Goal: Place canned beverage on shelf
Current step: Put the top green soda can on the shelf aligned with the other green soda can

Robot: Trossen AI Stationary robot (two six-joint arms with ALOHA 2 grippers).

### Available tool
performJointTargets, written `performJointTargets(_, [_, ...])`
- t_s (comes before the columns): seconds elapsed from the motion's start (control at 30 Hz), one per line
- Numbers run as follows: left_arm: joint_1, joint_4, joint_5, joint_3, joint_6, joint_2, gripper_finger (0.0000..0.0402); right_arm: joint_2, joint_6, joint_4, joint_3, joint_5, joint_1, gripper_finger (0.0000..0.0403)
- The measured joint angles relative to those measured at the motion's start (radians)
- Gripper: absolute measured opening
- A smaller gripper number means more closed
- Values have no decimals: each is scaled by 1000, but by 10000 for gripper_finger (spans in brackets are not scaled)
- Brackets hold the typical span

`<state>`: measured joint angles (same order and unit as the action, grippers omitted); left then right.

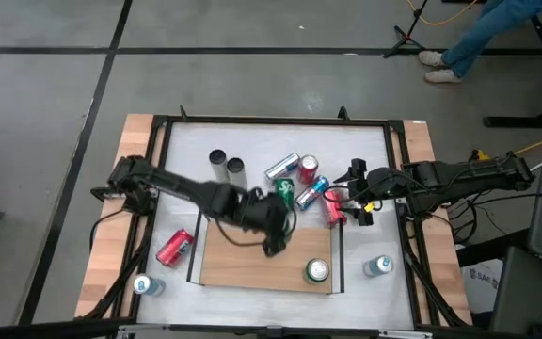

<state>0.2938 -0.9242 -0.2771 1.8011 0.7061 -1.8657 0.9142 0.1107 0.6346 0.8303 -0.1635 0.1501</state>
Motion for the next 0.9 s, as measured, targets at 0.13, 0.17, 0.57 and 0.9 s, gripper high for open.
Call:
performJointTargets(0.13, [65, 38, 0, 0, 45, -42, 286, 0, -1, 0, 0, 0, 0, 367])
performJointTargets(0.17, [79, 58, 3, 0, 47, -56, 287, 0, -1, 0, 0, 0, 0, 367])
performJointTargets(0.57, [129, 182, 64, -2, 54, -161, 287, 0, -1, 0, 0, 0, 0, 367])
performJointTargets(0.9, [138, 182, 52, -2, 20, -161, 288, 0, -1, 0, 0, 0, 0, 367])
